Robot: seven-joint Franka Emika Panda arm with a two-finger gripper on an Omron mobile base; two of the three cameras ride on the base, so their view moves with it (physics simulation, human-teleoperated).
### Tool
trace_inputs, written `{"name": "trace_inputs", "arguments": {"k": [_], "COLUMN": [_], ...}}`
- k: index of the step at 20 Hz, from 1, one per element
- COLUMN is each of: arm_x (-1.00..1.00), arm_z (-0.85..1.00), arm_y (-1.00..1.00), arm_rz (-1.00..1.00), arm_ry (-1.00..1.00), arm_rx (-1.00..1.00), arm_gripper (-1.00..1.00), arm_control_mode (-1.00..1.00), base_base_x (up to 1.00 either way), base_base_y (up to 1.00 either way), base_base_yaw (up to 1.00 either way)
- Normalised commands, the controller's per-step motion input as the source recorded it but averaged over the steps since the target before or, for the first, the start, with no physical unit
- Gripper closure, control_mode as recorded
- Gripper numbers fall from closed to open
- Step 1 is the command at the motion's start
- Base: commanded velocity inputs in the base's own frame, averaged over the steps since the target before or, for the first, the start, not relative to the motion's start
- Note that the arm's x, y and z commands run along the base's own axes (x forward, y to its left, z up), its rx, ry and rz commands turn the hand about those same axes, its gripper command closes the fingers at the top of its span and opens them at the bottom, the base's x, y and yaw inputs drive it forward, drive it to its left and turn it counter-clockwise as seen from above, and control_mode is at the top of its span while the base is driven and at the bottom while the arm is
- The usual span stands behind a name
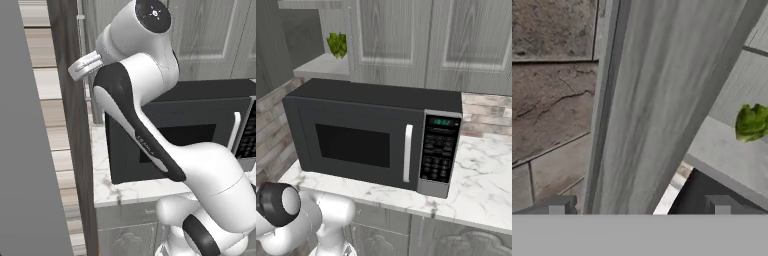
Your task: Pick the candle and candle from the dining table and place them in the open cabinet. Close the cabinet after placing the objects.
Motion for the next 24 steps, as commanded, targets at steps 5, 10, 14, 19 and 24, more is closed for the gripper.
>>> {"name": "trace_inputs", "arguments": {"k": [5, 10, 14, 19, 24], "arm_x": [0.32, 0.39, 0.49, 0.7, 0.98], "arm_z": [0.0, 0.0, 0.0, 0.0, 0.0], "arm_y": [-0.22, -0.41, -0.48, -0.54, -0.65], "arm_rz": [-0.17, -0.16, -0.13, -0.1, -0.07], "arm_ry": [-0.07, -0.07, -0.07, -0.05, -0.01], "arm_rx": [-0.08, -0.05, -0.02, 0.0, 0.0], "arm_gripper": [-1.0, -1.0, -1.0, -1.0, -1.0], "arm_control_mode": [-1.0, -1.0, -1.0, -1.0, -1.0], "base_base_x": [0.0, 0.0, 0.0, 0.0, 0.0], "base_base_y": [0.0, 0.0, 0.0, 0.0, 0.0], "base_base_yaw": [0.0, 0.0, 0.0, 0.0, 0.0]}}
